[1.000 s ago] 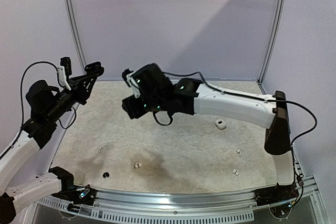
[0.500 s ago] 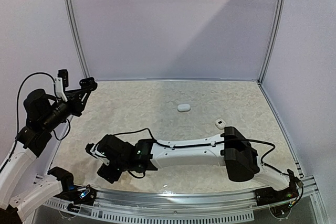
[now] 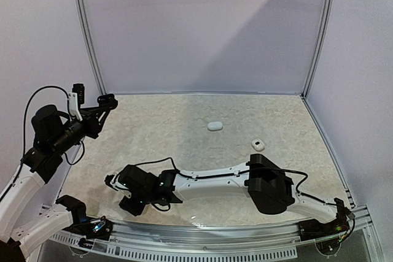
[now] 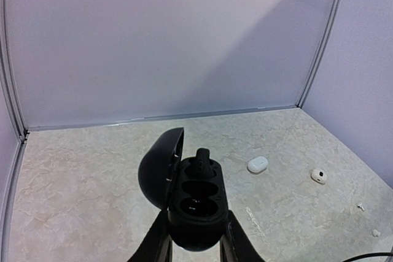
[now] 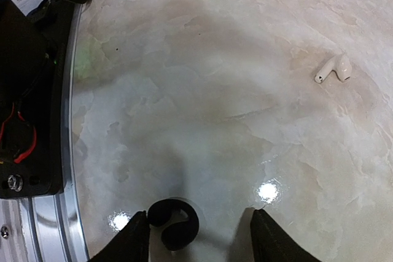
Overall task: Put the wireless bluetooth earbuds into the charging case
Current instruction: Pick up the left earbud from the center of the board, then place the left earbud at the center of the board.
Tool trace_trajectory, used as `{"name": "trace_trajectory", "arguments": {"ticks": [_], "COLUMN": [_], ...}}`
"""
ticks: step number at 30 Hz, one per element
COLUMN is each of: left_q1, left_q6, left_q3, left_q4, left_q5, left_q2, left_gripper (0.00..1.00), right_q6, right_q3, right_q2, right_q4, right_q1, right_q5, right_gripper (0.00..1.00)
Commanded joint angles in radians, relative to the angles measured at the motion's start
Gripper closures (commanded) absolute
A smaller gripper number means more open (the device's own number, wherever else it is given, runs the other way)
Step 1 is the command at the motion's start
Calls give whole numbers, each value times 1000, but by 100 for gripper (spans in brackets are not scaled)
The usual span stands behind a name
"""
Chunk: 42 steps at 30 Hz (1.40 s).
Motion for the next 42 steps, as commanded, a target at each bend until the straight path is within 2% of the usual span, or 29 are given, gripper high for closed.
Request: {"name": "trace_trajectory", "arguments": {"ticks": [1,6,16,25,29,32,36,42], "left_q1": [11,11,11,11,11,11,4,-56], "left_q6": [18,25,43,48,48,53,27,17], "left_q3": [-14,-13,-10,-5,-1,4,10,-18], "left_q4": [28,30,37,45,45,44,12,47], "left_q5": [1,-4,0,13,29,68,168,274], "left_q2": [-5,2,18,27,34,50,102,126], "left_gripper": [100,100,100,100,100,100,100,100], "right_q6": [-35,-56,-66,-34,-36,-20,59,235], "right_q3": [20,17,-16,-301,-399,-540,-803,-1092], "right_q2": [42,46,-10,-257,-363,-447,-619,-810], "right_q4": [-1,0,20,196,183,165,131,70], "right_q1": [7,13,10,-35,-52,-69,-92,-94], "right_q5": [0,-25,38,153,233,300,409,519], "right_gripper": [50,65,80,83,83,83,84,84]}}
